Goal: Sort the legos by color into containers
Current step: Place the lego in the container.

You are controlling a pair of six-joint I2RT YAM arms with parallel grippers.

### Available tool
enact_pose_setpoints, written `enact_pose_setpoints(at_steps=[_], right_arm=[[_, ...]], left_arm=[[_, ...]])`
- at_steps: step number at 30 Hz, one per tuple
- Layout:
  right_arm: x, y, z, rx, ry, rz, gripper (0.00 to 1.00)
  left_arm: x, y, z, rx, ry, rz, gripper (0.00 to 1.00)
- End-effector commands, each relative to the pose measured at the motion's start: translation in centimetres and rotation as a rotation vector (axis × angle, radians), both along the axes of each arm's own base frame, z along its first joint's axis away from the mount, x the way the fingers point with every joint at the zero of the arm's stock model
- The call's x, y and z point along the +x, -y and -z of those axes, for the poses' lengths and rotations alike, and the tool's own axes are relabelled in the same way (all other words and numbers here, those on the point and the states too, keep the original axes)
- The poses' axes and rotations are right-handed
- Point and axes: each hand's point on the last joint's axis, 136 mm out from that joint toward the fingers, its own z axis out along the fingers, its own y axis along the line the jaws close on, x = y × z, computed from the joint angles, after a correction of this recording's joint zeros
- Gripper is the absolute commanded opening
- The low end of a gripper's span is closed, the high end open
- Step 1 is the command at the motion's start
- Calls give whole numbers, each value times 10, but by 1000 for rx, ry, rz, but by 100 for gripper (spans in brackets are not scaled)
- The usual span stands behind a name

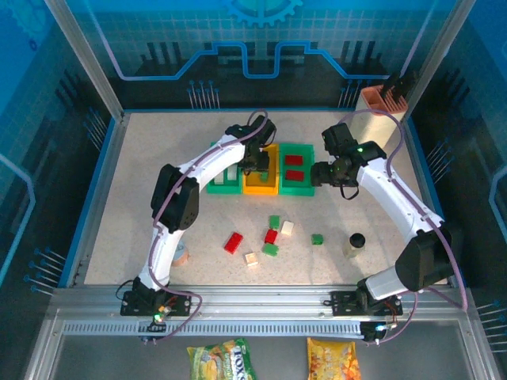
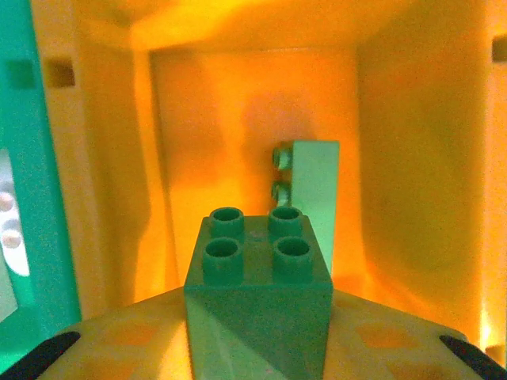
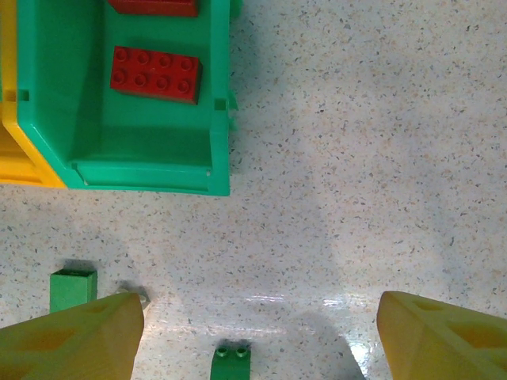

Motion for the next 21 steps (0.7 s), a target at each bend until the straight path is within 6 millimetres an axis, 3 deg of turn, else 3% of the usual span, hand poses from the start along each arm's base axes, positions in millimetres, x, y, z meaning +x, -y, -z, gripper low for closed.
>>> enact_pose_setpoints(at_steps=[1,12,21], right_arm=[[-8,8,-1,-2,-16,27,78],[-10,9,-4,1,-7,32,78],[-14,7,-6,15,-2,23,78]], left_arm=[[15,-6,1,19,15,9,39],[30,-6,1,33,28,5,45],[21,2,-24,-13,54,19,46]])
